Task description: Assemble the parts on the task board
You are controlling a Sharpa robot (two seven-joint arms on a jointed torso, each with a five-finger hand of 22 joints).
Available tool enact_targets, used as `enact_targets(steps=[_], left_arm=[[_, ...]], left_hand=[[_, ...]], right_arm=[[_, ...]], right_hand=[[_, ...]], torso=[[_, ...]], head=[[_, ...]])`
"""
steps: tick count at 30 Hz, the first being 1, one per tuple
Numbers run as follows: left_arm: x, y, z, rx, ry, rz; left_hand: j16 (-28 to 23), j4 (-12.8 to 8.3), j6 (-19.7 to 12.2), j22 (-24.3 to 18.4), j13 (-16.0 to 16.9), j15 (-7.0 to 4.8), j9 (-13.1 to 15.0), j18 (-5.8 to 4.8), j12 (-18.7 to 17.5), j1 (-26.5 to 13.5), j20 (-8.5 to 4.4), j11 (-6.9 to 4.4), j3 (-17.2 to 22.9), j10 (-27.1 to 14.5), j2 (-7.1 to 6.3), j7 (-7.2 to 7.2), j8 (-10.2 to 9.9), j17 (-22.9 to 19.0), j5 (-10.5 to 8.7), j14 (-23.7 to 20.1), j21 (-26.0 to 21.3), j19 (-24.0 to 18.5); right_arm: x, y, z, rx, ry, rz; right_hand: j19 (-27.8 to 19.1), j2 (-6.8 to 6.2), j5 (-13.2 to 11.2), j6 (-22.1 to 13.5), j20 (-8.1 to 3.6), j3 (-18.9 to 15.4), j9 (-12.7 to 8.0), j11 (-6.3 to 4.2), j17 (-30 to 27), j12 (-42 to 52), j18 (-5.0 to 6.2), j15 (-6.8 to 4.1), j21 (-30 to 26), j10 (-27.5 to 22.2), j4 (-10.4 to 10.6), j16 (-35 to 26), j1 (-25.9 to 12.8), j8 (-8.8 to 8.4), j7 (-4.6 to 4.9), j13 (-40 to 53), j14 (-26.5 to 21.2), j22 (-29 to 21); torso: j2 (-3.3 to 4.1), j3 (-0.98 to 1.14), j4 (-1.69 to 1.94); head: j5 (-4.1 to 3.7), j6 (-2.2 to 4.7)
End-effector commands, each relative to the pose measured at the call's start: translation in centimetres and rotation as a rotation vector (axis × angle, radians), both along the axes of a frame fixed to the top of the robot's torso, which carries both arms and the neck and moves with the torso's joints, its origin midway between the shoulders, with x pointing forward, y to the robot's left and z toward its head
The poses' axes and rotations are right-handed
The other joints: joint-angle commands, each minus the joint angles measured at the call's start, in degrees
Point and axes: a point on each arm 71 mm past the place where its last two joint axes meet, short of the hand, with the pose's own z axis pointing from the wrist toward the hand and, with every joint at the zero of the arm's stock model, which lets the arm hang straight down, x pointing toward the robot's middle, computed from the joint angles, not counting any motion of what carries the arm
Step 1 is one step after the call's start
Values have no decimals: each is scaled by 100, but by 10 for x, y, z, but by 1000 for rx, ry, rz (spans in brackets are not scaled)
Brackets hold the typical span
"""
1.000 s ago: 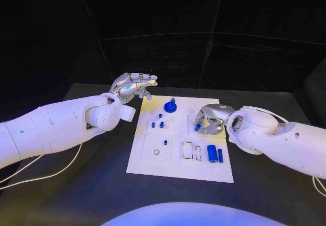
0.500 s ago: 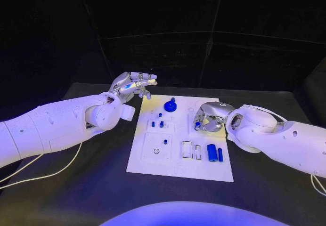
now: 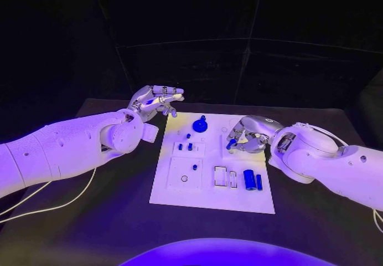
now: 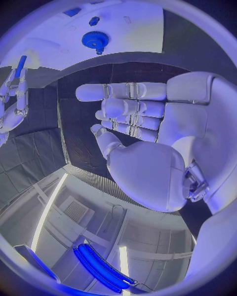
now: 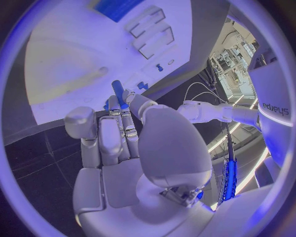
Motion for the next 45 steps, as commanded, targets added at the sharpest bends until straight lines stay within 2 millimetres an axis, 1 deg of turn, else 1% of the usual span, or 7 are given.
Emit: enact_targets(steps=[1,3,11,15,21,34,45], left_arm=[[1,-1,0,-7,-2,-11],[1,-1,0,-7,-2,-11],[2,-6,-1,-10,-1,-19],[2,-8,-1,-11,0,-24],[1,-13,0,-16,0,-36],[1,-15,0,-19,1,-43],[1,-15,-1,-20,1,-45]], left_hand=[[-12,11,-20,-10,6,0,-5,72,25,-43,-2,28,-38,-28,35,39,18,-9,9,-26,-23,-43],[-12,11,-20,-10,6,0,-5,72,25,-43,-2,28,-38,-28,35,39,18,-9,9,-26,-23,-43],[-12,11,-20,-10,6,0,-5,72,25,-43,-2,28,-38,-28,35,39,18,-9,9,-26,-23,-43],[-12,11,-20,-10,6,0,-5,72,25,-43,-2,28,-38,-28,35,39,18,-9,9,-26,-23,-43],[-12,11,-20,-10,6,0,-5,72,25,-43,-2,28,-38,-28,35,39,18,-9,9,-26,-23,-43],[-15,10,-26,-15,6,1,-5,72,30,-37,-1,27,-43,-35,41,37,19,-18,12,-33,-30,-44],[-14,7,-29,-16,5,1,-5,73,31,-30,-1,26,-41,-39,45,37,20,-18,13,-34,-32,-44]], right_arm=[[-8,12,9,113,13,19],[-13,23,12,132,19,52],[-25,68,15,159,29,180],[-30,88,7,132,27,242],[-37,103,-7,72,30,298],[-45,124,-27,-23,44,368],[-46,133,-34,-57,49,386]], right_hand=[[35,-82,48,0,20,45,-6,13,15,-41,-115,-22,28,33,-15,46,-23,-11,31,4,149,12],[38,-101,57,-9,22,49,-10,18,19,-56,-117,-19,36,28,-17,51,-35,-18,36,3,149,24],[38,-120,81,-26,27,60,-15,26,19,-83,-118,-12,42,18,-19,57,-53,-32,44,1,149,31],[37,-125,89,-30,28,63,-17,27,19,-90,-118,-11,42,16,-21,59,-55,-36,45,1,149,31],[33,-139,106,-52,34,74,-22,38,16,-122,-118,-3,45,-3,-24,63,-70,-52,54,-1,148,32],[33,-140,116,-60,39,87,-24,42,12,-141,-120,1,49,-14,-30,64,-70,-59,57,-2,146,39],[33,-138,119,-63,40,92,-24,44,19,-146,-120,2,51,-17,-33,69,-69,-61,58,-3,147,42]], torso=[[0,4,2],[3,8,6],[10,-24,38],[12,-14,12],[20,-28,5],[9,-9,11],[17,-8,9]], head=[[-8,24],[-6,22],[0,17],[61,-9],[84,-39],[182,-140],[205,-153]])
